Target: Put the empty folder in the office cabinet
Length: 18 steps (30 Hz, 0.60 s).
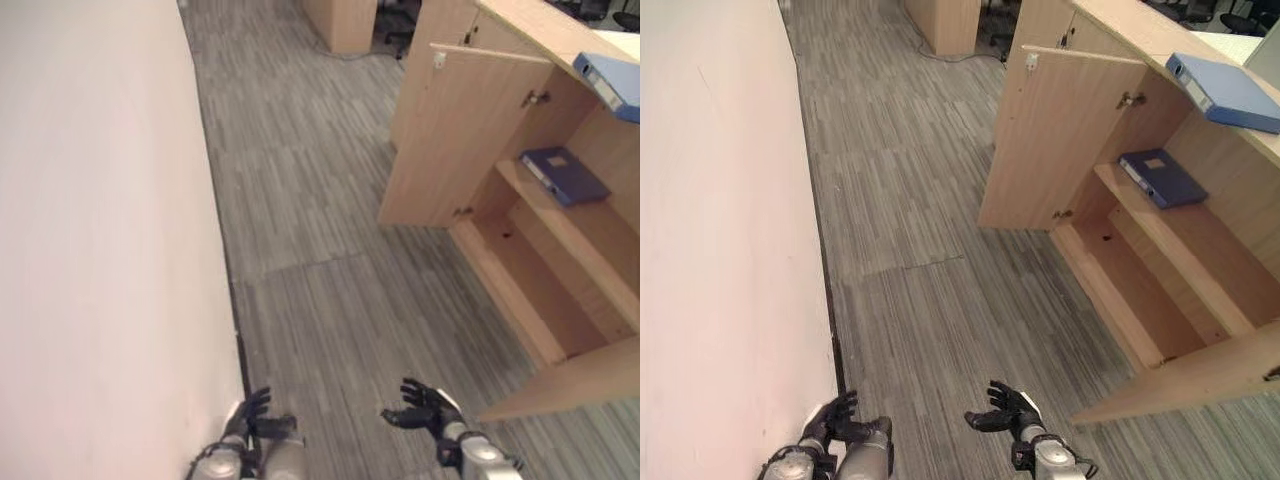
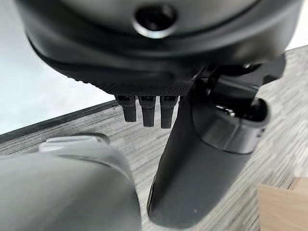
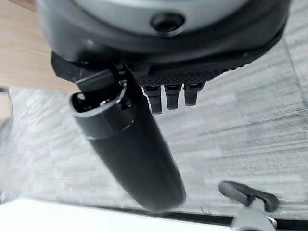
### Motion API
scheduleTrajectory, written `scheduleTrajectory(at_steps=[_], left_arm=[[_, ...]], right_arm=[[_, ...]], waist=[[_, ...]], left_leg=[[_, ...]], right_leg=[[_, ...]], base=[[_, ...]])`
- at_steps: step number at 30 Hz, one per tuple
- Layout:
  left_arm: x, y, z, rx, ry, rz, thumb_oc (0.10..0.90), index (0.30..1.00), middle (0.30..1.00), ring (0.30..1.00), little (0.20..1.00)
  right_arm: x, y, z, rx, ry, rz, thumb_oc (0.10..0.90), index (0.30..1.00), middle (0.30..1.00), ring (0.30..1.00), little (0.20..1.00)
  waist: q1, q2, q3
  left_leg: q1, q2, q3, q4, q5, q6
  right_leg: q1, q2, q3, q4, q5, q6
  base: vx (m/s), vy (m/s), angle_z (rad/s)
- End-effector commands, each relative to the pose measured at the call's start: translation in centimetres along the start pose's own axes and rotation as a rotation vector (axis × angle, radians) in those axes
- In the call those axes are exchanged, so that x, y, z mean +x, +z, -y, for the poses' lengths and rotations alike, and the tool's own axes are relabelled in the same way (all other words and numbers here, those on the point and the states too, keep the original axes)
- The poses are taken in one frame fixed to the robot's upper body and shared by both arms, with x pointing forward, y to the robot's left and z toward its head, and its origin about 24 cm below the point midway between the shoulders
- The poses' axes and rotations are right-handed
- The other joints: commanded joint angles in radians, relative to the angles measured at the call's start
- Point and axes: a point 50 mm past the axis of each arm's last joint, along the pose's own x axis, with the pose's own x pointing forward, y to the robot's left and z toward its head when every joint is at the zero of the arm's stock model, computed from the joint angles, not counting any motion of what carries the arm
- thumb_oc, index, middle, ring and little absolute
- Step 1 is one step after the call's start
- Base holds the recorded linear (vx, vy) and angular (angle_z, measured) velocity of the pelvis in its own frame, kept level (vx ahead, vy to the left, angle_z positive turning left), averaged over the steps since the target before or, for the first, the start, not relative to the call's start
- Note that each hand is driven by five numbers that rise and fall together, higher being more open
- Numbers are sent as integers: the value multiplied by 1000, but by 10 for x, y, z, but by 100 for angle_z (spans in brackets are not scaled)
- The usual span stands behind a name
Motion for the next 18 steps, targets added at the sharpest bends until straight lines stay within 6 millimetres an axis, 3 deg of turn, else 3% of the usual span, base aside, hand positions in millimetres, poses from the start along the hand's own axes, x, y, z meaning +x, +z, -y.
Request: scheduleTrajectory(at_steps=[1,2,3,4,5,6,7,8,9,11,12,14,18], left_arm=[[-5,28,-47,174,34,139,800,900,900,900,900],[-5,28,-45,177,25,139,800,900,900,900,900],[-5,28,-44,177,24,139,800,900,900,900,900],[-4,29,-42,178,18,140,800,900,900,900,900],[-3,31,-39,183,14,144,800,900,900,900,900],[-4,30,-38,182,11,146,800,900,900,900,900],[-5,29,-37,183,0,144,800,900,900,900,900],[-5,28,-37,182,-1,143,800,900,900,900,900],[-5,26,-35,183,-10,138,800,900,900,900,900],[-7,23,-32,179,-22,132,800,900,900,900,900],[-6,24,-32,182,-23,135,800,900,900,900,900],[-5,25,-31,188,-19,138,800,900,900,900,900],[-7,22,-30,190,-28,131,800,900,900,900,900]], right_arm=[[-5,30,16,-16,-9,158,800,900,900,900,900],[-7,31,16,-8,-9,170,800,900,900,900,900],[-7,31,16,-9,-10,170,800,900,900,900,900],[-8,31,18,1,-14,176,800,900,900,900,900],[-8,32,19,16,-26,189,800,900,900,900,900],[-9,32,20,22,-33,187,800,900,900,900,900],[-10,29,23,23,-43,177,800,900,900,900,900],[-10,29,23,22,-43,176,800,900,900,900,900],[-11,26,26,26,-51,166,800,900,900,900,900],[-14,13,34,50,-86,123,800,900,900,900,900],[-15,10,38,61,-107,110,800,900,900,900,900],[-15,5,41,75,-126,85,800,900,900,900,900],[-18,-5,45,73,-144,40,800,900,900,900,900]], waist=[[-13,67,12],[-31,76,16],[-30,80,14],[-56,95,22],[-98,113,51],[-104,118,56],[-111,121,58],[-116,121,63],[-129,117,60],[-162,100,54],[-176,101,54],[-191,116,62],[-210,133,53]], left_leg=[[31,37,-29,-205,133,-9],[58,13,-37,-214,117,6],[55,18,-37,-214,118,5],[89,-2,-44,-226,104,17],[177,-33,-47,-253,76,26],[208,-34,-41,-264,62,23],[263,-35,-36,-278,37,14],[272,-36,-40,-280,34,12],[303,-46,-52,-287,19,11],[384,-75,-82,-312,-22,9],[426,-75,-92,-327,-43,2],[472,-53,-93,-337,-71,-15],[553,-35,-83,-352,-123,-36]], right_leg=[[68,9,-96,85,287,31],[38,67,-76,119,241,31],[35,72,-74,117,245,30],[-25,140,-61,172,190,28],[-142,194,-119,207,108,48],[-162,171,-189,152,76,41],[-185,137,-294,33,13,-15],[-176,136,-299,35,5,-16],[-199,156,-293,-37,2,-34],[-227,195,-226,-232,55,-40],[-256,162,-230,-312,109,-30],[-303,103,-275,-358,156,-10],[-319,24,-352,-391,190,5]], base=[[347,486,16],[188,244,38],[203,249,68],[337,330,84],[458,362,41],[597,261,-3],[380,58,-38],[428,24,-21],[467,-39,19],[638,-98,44],[482,-173,45],[404,-199,63],[303,-130,0]])
